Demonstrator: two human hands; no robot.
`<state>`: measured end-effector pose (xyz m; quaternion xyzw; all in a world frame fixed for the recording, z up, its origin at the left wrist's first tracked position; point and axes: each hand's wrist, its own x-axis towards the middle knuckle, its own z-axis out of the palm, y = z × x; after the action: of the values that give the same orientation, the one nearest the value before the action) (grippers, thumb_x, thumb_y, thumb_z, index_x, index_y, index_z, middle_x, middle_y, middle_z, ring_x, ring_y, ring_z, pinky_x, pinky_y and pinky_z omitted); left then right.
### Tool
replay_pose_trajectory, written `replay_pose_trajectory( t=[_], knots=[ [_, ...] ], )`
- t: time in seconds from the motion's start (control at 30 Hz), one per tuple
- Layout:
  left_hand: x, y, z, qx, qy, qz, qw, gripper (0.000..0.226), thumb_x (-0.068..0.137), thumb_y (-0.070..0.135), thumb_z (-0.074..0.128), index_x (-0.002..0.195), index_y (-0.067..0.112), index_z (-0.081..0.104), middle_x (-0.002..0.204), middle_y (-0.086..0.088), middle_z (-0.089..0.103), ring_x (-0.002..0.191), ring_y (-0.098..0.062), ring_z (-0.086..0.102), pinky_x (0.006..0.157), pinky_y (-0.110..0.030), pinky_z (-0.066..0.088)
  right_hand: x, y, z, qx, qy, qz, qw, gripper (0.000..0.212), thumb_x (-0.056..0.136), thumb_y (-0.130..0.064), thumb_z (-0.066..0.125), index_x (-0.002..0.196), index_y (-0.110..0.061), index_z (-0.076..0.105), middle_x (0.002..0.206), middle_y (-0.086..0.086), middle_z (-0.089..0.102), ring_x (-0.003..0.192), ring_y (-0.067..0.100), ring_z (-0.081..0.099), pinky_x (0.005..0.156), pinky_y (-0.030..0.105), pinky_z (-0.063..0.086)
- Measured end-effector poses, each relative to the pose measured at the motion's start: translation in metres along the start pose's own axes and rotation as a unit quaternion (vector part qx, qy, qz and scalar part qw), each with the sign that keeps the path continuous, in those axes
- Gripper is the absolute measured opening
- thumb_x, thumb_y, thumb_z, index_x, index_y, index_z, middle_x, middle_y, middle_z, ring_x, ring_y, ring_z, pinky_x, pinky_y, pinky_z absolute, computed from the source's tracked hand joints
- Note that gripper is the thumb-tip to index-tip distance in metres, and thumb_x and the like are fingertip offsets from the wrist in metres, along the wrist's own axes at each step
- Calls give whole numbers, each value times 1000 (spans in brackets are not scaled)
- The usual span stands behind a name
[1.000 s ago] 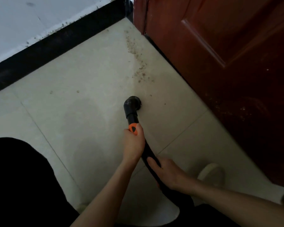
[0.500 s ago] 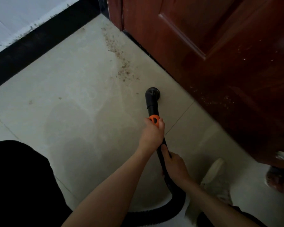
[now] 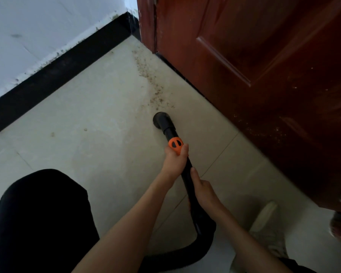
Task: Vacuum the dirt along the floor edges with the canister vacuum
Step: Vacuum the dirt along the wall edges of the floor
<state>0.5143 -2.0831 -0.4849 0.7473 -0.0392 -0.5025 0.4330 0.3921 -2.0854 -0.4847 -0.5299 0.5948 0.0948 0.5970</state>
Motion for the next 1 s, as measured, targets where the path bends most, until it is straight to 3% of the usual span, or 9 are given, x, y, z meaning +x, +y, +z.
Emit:
replay_pose_trajectory(
  t=[0.07,0.17,0.3,0.37,0.43,0.53,0.67,0.83,1.0],
  knots=[
    [6,7,-1,13,-6,13,1000,54,96,32,52,128,-8,35,84,-1,50,69,-11,51,58,-17,43,2,-6,4,25,3,11,1000,78,97,-64,27,57,-7,62,41,4,58,38,17,59,38,17,40],
    [8,24,6,60,-52,25,997,55,96,36,51,131,0,31,108,-9,51,95,-20,53,78,-26,41,7,-15,1,115,25,29,993,81,94,-69,28,52,-8,61,45,7,59,40,21,59,42,22,44],
    [4,40,33,143,-168,29,975,48,98,38,46,130,3,37,116,-14,54,107,-26,54,80,-27,38,11,-21,2,365,54,51,928,77,93,-69,35,54,-8,59,46,11,51,37,25,53,40,28,46],
    [4,42,42,165,-212,22,963,39,99,38,44,121,6,42,106,-12,54,105,-29,55,83,-32,42,12,-18,4,406,54,37,911,77,93,-69,33,60,-6,62,49,12,52,39,26,54,40,30,46],
    [7,43,41,178,-232,29,956,24,100,36,42,99,12,47,96,-9,52,97,-28,55,82,-33,43,11,-12,3,369,62,28,927,75,95,-66,32,68,-4,64,52,13,58,44,27,59,47,33,49],
    [18,45,28,171,-206,32,963,35,100,36,41,116,5,44,106,-15,54,100,-28,56,91,-37,45,11,-9,5,245,91,-5,965,56,99,-53,38,83,-8,66,72,14,69,68,28,68,66,32,54],
    [31,49,13,143,-161,34,976,33,100,37,42,115,8,38,104,-11,51,93,-22,52,86,-37,45,16,-27,27,126,135,-80,980,30,102,-38,43,85,-16,51,77,5,57,72,24,57,50,18,40],
    [40,53,-15,86,-104,21,991,50,98,41,43,131,3,37,116,-14,54,102,-26,55,88,-37,46,18,-51,45,105,108,-116,982,38,102,-42,42,86,-9,52,85,21,63,79,39,64,72,44,52],
    [36,43,-37,66,-71,15,995,53,98,42,42,131,1,37,120,-15,53,105,-28,55,89,-38,46,12,-55,52,78,63,-117,988,39,101,-43,45,85,-9,55,79,18,62,78,42,65,72,49,54]
  ],
)
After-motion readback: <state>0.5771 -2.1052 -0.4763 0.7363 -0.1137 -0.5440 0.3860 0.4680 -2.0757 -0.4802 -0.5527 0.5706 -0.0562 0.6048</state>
